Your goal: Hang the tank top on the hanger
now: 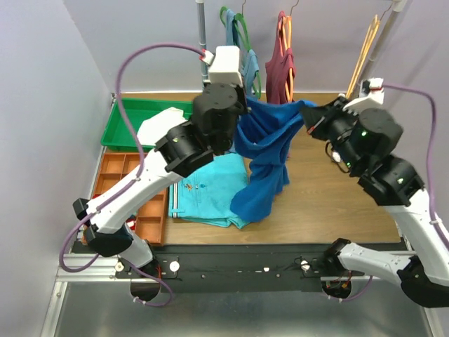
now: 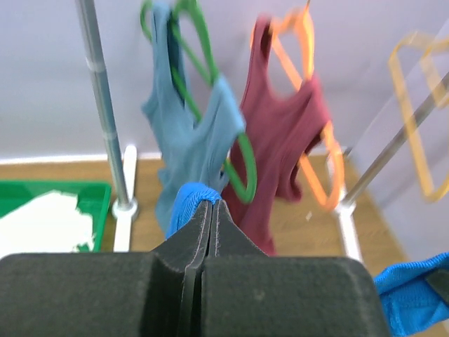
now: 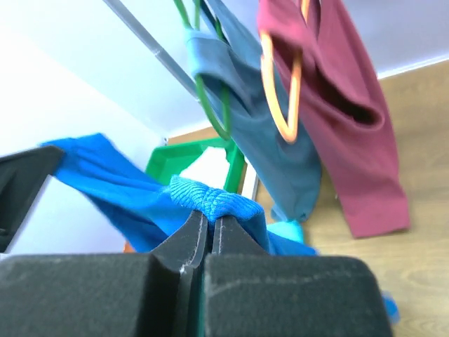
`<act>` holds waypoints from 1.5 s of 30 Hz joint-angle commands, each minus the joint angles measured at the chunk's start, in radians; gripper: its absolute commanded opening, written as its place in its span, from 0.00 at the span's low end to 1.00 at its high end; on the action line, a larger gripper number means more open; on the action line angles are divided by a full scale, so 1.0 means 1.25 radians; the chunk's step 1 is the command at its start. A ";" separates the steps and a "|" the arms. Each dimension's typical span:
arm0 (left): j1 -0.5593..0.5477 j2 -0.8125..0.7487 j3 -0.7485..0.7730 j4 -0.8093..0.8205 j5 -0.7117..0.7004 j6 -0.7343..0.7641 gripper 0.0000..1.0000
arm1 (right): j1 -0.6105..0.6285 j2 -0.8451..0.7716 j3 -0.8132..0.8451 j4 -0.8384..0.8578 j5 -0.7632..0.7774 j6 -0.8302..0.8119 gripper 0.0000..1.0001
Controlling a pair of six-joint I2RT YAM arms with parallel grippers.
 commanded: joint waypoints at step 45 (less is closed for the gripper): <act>0.149 0.044 -0.567 0.118 0.411 -0.306 0.07 | -0.208 0.213 -0.472 -0.008 -0.191 0.069 0.01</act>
